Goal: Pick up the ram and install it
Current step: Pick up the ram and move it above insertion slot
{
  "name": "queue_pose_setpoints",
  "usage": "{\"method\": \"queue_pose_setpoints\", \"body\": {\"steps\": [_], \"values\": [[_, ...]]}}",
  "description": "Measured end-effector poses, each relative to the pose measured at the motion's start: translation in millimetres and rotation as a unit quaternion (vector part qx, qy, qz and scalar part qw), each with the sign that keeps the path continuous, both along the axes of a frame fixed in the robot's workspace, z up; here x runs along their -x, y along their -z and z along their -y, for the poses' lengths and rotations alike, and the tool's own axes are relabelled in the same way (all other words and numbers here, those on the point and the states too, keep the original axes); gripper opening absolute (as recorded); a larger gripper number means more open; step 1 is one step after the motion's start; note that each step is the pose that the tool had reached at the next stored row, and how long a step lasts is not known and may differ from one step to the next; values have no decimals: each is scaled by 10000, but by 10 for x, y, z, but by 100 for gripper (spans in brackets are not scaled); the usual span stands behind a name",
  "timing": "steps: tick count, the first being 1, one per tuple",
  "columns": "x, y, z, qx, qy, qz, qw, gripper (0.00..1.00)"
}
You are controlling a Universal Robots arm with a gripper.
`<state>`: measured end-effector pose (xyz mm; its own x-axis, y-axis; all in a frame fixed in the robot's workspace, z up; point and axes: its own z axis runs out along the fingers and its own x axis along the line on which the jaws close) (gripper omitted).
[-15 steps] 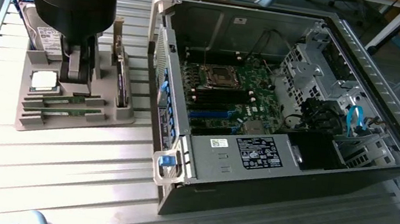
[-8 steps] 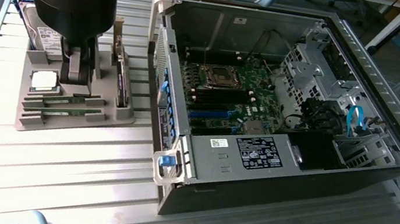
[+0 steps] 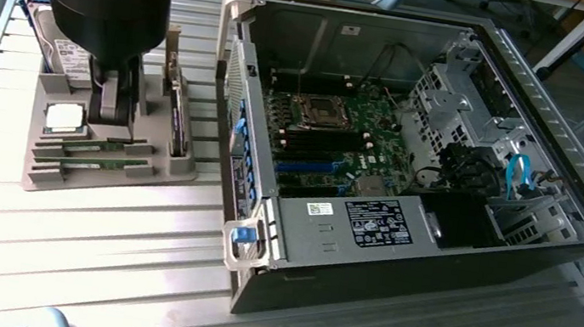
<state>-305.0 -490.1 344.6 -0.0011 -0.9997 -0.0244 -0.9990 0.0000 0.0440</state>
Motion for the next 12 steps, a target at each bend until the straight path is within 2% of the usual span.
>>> {"method": "queue_pose_setpoints", "body": {"steps": [12], "values": [[0, 30, 0, 0, 0, 0, 10000, 44]]}}
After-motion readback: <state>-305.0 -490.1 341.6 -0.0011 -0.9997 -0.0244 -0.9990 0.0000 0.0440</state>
